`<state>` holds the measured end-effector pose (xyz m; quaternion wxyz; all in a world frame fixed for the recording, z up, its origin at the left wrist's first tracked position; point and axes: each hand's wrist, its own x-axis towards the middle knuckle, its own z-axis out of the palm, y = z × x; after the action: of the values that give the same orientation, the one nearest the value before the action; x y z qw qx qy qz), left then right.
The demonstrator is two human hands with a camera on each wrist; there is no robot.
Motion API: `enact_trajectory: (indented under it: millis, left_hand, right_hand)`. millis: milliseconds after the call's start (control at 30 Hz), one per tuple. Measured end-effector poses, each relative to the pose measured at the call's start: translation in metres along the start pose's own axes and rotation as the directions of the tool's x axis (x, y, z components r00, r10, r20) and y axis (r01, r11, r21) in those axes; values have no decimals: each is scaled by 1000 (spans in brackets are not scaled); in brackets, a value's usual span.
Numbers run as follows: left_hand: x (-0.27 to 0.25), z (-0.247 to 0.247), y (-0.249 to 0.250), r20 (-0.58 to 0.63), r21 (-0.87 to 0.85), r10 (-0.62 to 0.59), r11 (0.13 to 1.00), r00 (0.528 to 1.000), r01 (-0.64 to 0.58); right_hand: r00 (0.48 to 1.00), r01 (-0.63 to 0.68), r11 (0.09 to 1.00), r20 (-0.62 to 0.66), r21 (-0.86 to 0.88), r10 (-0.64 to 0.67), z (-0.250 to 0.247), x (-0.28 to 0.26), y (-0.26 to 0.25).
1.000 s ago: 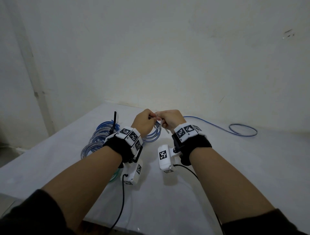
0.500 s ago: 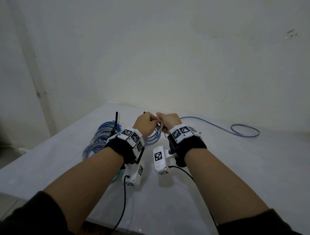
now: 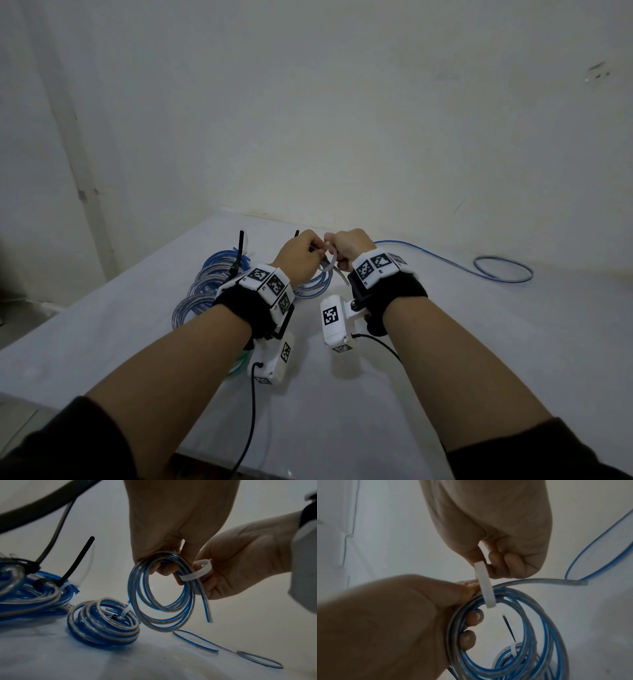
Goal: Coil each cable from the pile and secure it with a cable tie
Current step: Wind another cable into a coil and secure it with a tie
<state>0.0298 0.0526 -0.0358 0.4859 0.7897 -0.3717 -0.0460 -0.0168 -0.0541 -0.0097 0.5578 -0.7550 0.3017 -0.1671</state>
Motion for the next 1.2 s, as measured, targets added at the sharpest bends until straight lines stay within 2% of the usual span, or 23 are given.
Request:
enact_trajectory:
  millis: [200,367,533,633,767,900,1000,1200]
  left_hand:
    - [-2,-1,-1,-18,-44,9,999,1000,-10]
    - [-2,-3,-3,-19,-54,20,998,1000,-21]
    - [-5,-4,2,66,-24,94,995,993,-92]
    - [-5,-3,4,34,-71,78,995,996,-75]
    - [-1,-2,7,-49,-90,-15,996,999,11]
    - [-1,-5,5,-140,-108,-124,988,982,109]
    - [-4,-6,4,-158,-138,-164,980,974,143]
    - [-4,-11,2,-164,-102,-159,984,973,144]
  right_hand:
    - [999,-6,995,35,-103,10,-2,1,-4]
    - [999,-46,991,9,-125,48,1,0,-7]
    - [990,-60,996,-131,-60,52,-2,5,-5]
    - [981,-27,1000,-190,-9,25,-1,7,-5]
    - [996,30,979,-84,201,-13,4,2,-6]
    - [995,95,995,21,44,-96,17,-5,-4]
    - [985,174,984,10,-43,-174,27,-10,-2]
    - [992,127,992,-5,-25,-127,34,-11,-3]
